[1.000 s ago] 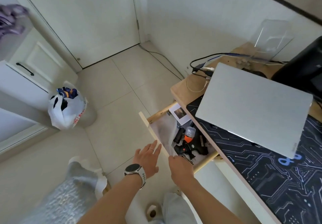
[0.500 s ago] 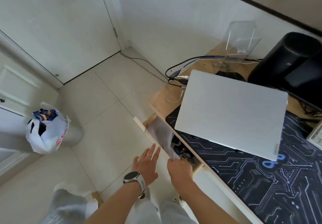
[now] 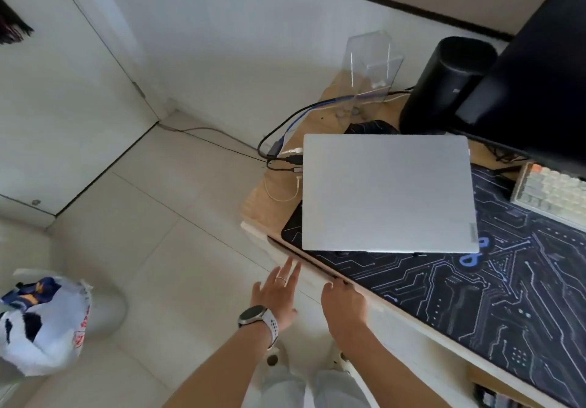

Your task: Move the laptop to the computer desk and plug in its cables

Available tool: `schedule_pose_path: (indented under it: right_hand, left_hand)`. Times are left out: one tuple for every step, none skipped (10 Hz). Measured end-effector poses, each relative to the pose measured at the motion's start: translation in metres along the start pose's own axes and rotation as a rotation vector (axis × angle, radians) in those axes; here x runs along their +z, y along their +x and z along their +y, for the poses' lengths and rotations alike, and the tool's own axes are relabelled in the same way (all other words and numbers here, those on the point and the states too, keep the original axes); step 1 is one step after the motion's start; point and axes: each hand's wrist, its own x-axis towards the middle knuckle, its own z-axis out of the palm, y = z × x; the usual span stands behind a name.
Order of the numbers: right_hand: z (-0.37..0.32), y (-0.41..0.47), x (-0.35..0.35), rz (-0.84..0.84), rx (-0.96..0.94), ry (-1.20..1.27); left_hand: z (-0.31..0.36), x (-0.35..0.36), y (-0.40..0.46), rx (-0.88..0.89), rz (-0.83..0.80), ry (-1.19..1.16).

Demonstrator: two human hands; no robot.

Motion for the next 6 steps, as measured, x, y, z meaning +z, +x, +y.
schedule_pose_path:
  right_hand:
    - [-0.001,0.0,0.006,-0.015,0.038,0.009]
    - [0.002,-0.002,0.012,-0.025,0.064,-0.016]
    - [0.004,-0.004,0.015,-0.017,0.073,0.012]
    - [0.005,-0.004,0.018,-0.034,0.088,0.066]
    - [0.005,-0.004,0.017,-0.051,0.097,0.124]
    - [0.01,-0.008,0.014,-0.062,0.111,0.214]
  left_hand:
    - [0.002,-0.008,0.008,0.012,-0.003,0.023]
    - [0.005,-0.016,0.015,0.027,-0.036,0.052]
    - [0.002,-0.02,0.018,0.034,-0.06,0.072]
    - [-0.002,-0.02,0.018,0.041,-0.106,0.09]
    - [-0.004,-0.021,0.018,0.056,-0.131,0.087]
    - [-0.002,-0.024,0.012,0.111,-0.01,0.148]
